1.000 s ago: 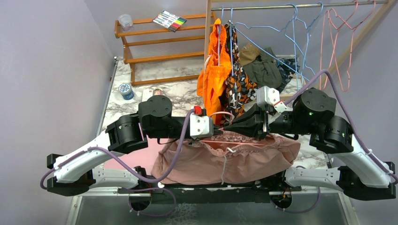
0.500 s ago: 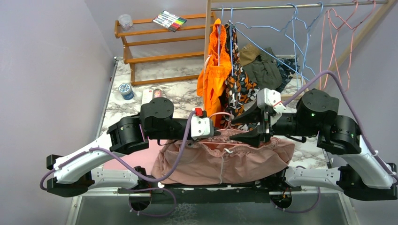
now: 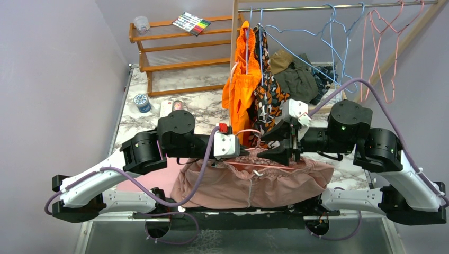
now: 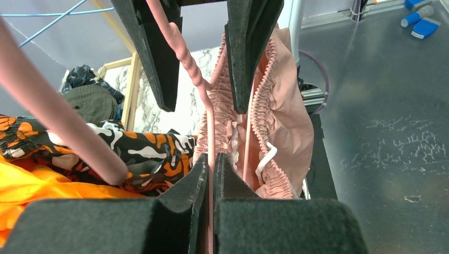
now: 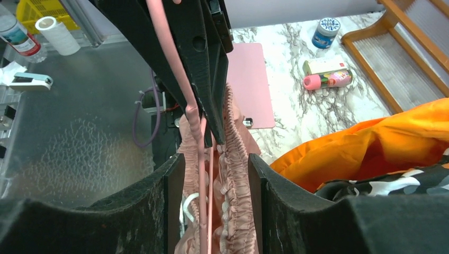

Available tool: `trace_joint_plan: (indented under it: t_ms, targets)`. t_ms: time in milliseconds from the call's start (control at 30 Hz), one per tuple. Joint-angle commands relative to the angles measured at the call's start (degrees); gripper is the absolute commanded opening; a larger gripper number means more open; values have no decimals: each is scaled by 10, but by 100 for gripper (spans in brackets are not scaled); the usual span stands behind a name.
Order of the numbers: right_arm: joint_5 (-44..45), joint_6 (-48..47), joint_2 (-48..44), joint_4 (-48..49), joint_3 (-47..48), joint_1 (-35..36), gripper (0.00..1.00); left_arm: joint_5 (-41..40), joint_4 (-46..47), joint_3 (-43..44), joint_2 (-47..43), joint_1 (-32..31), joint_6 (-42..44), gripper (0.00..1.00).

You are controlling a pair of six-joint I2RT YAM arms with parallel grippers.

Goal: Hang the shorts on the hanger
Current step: Move the clothesline to the center of the board.

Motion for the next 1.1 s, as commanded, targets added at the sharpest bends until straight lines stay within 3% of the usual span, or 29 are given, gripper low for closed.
trace_joint_plan:
  t_ms: [0, 200, 367, 400, 433, 500, 533, 600, 700, 867, 1067]
  targets:
    - [-20, 17, 3, 37, -9, 2, 49, 23, 41, 8, -4, 1, -3, 0]
    - [-43, 23, 13, 53, -18, 1, 35, 27, 44, 10, -3, 1, -7, 0]
    - [-65, 22, 17, 51, -12, 1, 3, 29, 47, 14, -4, 1, -15, 0]
    - [-68, 20, 16, 46, -7, 1, 1, 26, 47, 16, -4, 1, -18, 0]
    - [-71, 18, 14, 35, -2, 2, 1, 23, 48, 18, -5, 1, -22, 11]
    - [-74, 15, 11, 13, 14, 2, 1, 15, 50, 21, -11, 1, -30, 45]
    - [-76, 14, 7, 3, 22, 1, 1, 13, 53, 23, -15, 1, -35, 57]
    - [-81, 15, -2, -22, 38, 1, 1, 13, 66, 25, -27, 1, -42, 71]
    - [-90, 23, -8, -66, 69, 1, 1, 11, 102, 24, -48, 1, -54, 79]
    - [-65, 30, -11, -138, 122, 2, 1, -30, 166, 17, -83, 1, -54, 80]
    - [-42, 47, -39, -144, 157, 1, 1, -87, 237, 6, -86, 1, -57, 80]
